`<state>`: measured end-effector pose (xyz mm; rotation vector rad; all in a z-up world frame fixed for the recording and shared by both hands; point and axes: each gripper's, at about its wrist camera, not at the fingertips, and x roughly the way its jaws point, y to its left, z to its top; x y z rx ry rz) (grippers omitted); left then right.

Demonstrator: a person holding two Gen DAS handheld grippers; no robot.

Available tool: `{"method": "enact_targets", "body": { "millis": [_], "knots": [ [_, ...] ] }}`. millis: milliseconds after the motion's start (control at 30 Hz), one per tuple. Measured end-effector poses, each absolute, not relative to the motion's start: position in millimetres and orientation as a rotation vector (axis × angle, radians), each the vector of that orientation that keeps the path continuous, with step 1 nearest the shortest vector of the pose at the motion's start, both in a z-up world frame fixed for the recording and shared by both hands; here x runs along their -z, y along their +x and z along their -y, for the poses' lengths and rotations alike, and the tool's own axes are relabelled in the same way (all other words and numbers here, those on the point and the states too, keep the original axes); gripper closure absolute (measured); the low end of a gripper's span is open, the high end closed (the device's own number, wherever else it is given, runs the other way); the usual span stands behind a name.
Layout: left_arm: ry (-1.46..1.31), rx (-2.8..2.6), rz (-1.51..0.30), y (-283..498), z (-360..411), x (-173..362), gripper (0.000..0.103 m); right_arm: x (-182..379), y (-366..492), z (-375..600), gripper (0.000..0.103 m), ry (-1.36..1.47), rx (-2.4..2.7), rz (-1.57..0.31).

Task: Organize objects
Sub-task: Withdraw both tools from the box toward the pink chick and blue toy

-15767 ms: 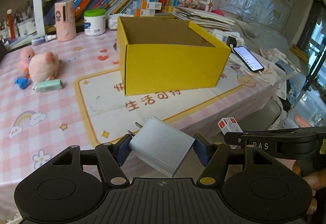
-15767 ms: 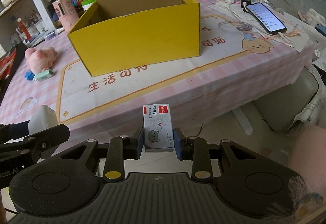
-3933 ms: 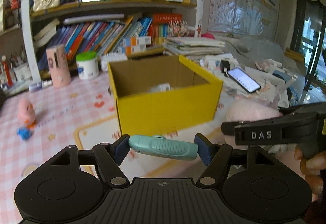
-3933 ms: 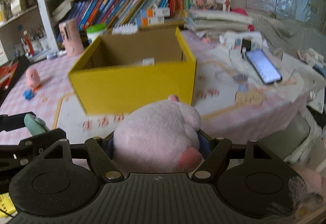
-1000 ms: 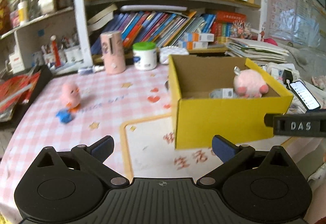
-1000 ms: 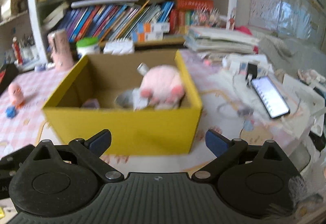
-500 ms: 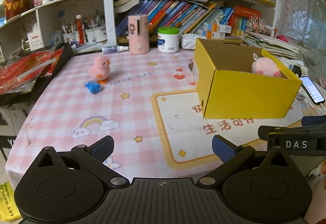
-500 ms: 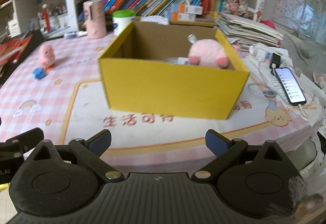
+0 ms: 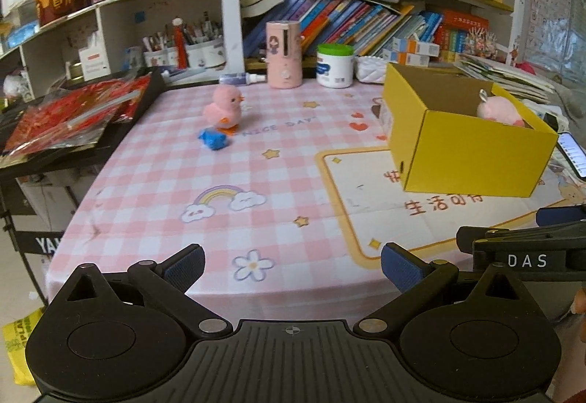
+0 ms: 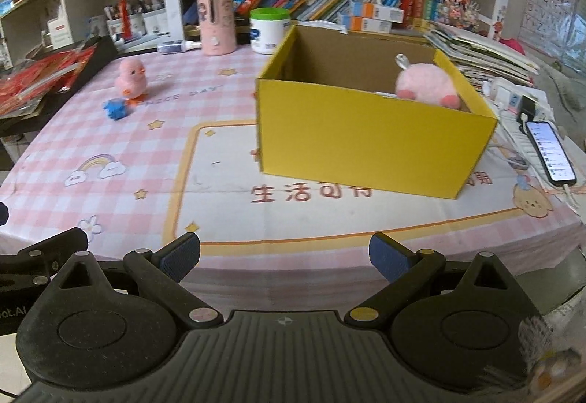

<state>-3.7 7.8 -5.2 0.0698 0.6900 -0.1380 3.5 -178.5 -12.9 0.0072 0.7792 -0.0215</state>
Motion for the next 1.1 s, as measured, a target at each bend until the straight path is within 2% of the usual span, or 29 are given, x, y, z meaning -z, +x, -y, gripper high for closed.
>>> {"method": "enact_targets", "body": {
  "millis": [667,1100],
  "knots": [
    [0.023,0.006,-0.709,-6,-67,8,0.000,15,16,110,0.006,-0.039,-0.156,-0.789],
    [0.005,-0.050,-0.732,38,-79,15,0.000,25,69,93,0.007,-0.062,-0.215,-0.821]
  ]
}}
